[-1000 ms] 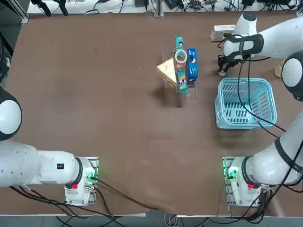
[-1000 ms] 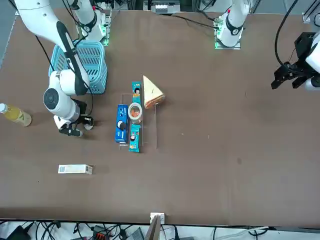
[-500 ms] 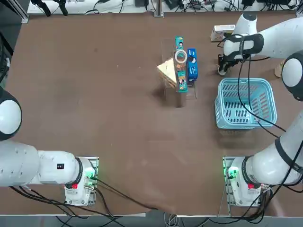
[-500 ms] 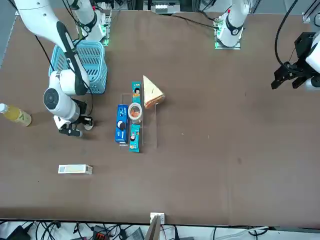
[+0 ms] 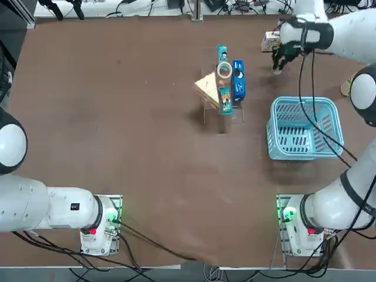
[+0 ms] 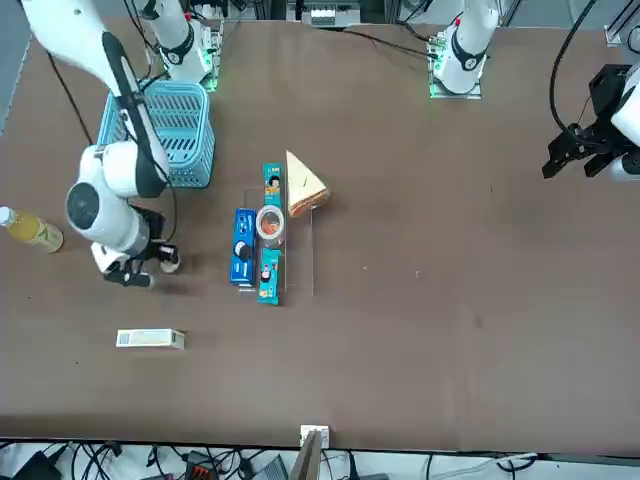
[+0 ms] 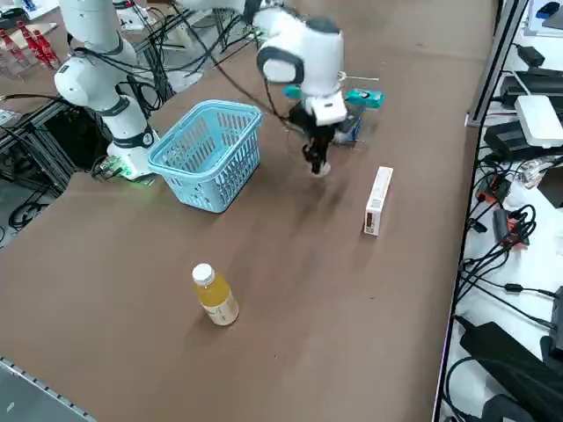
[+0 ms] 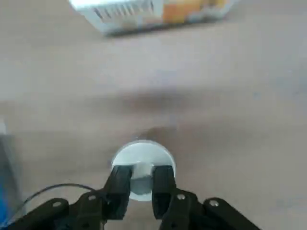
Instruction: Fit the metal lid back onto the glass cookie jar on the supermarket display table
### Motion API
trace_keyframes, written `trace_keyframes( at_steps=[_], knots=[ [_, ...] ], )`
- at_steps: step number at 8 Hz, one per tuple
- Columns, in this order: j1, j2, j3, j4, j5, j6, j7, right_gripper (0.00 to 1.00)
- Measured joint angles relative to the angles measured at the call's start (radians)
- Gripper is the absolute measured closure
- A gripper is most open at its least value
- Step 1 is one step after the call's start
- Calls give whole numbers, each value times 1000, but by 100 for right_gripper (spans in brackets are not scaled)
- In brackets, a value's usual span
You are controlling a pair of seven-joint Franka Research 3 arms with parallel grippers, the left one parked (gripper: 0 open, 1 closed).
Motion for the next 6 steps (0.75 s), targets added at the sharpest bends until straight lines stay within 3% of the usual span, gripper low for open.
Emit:
trace_keyframes(
  at_steps=[3,6],
  knots=[
    [56,-13,4,234,99,-218,36,72],
    [210,-13,8,299,85,-274,207,72]
  ],
)
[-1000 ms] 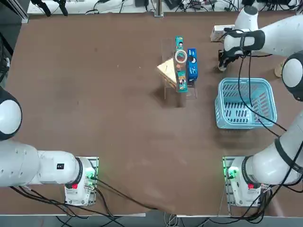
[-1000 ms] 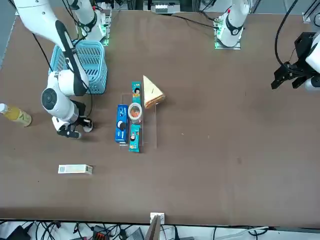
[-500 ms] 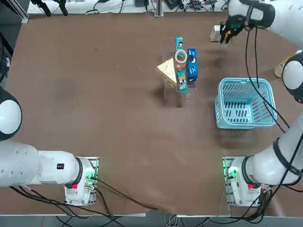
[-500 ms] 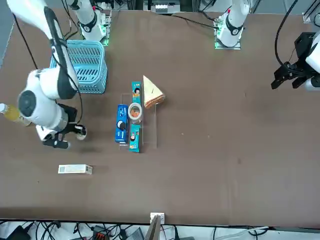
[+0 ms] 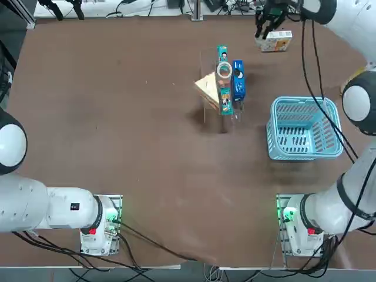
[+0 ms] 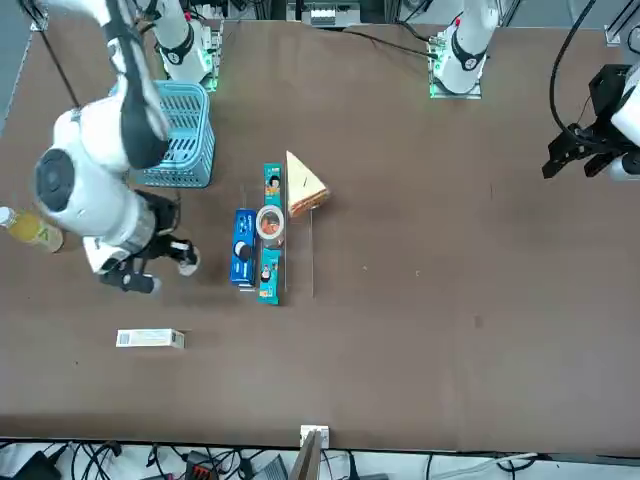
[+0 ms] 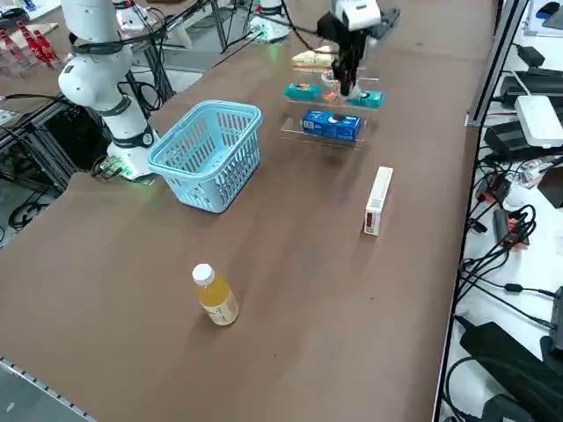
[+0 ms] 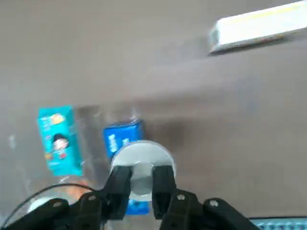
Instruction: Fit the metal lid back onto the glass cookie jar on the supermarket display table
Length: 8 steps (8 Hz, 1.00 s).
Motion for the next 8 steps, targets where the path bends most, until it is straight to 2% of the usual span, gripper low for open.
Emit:
trace_keyframes(
  at_steps=[3,8],
  knots=[
    [139,4,0,0,-43,-9,178,72],
    [257,43,0,0,-111,6,395,72]
  ],
)
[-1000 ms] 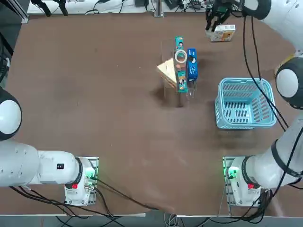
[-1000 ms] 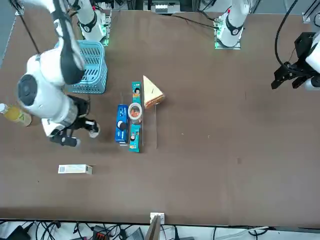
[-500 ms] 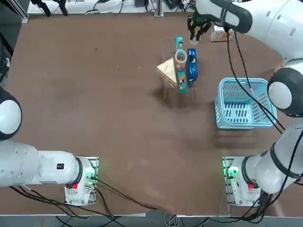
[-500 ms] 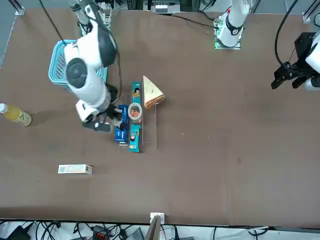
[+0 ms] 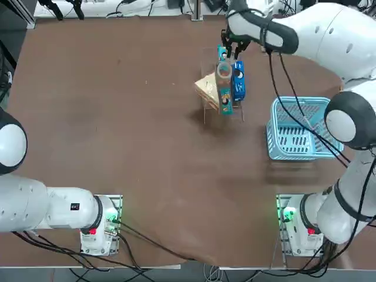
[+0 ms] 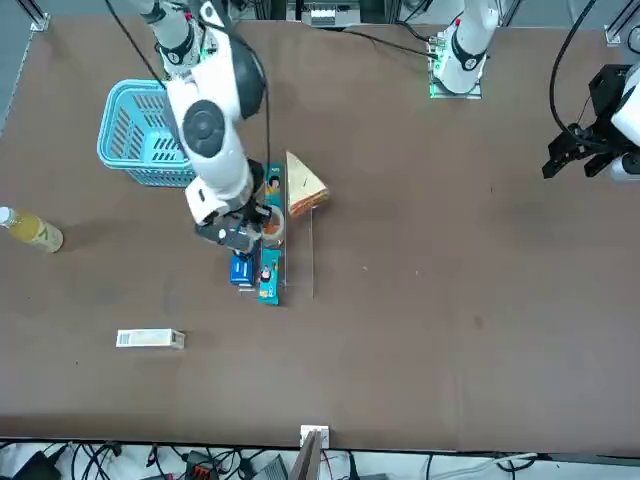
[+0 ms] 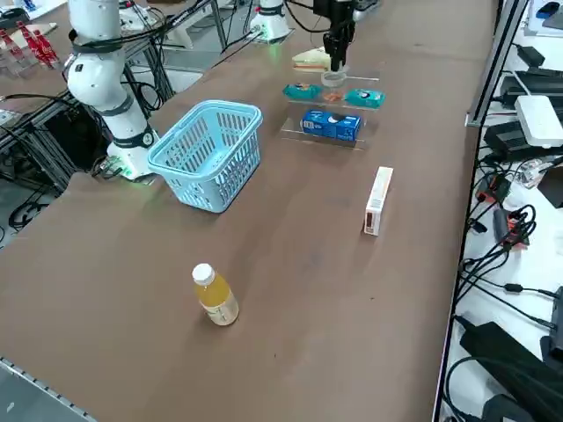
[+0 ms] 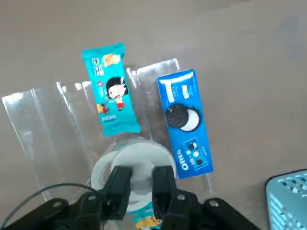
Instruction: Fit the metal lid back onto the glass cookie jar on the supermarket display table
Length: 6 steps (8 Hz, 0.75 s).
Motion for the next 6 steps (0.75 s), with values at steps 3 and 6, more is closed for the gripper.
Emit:
trace_keyframes(
  at_steps=[3,6],
  knots=[
    [27,19,0,0,0,7,58,72],
    [37,24,-1,0,0,7,64,72]
  ],
)
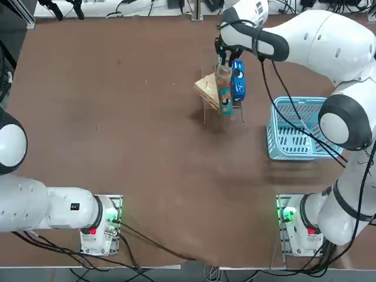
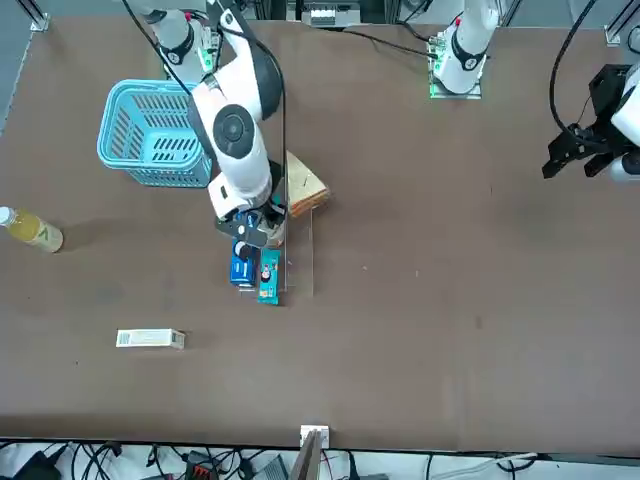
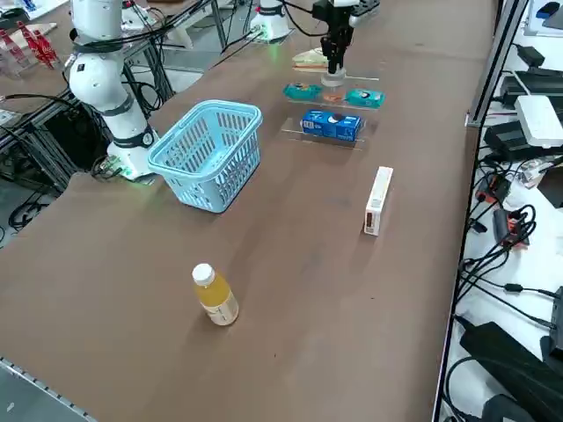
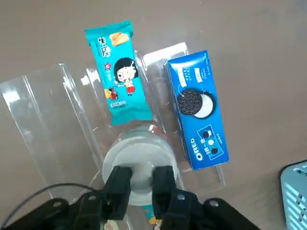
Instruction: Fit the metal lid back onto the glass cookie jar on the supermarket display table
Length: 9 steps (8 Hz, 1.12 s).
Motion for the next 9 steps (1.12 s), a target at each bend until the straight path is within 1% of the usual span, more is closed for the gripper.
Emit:
trace_keyframes(
  at_steps=[3,9],
  knots=[
    [26,14,0,0,0,0,37,72],
    [27,19,-4,-3,0,0,39,72]
  ],
)
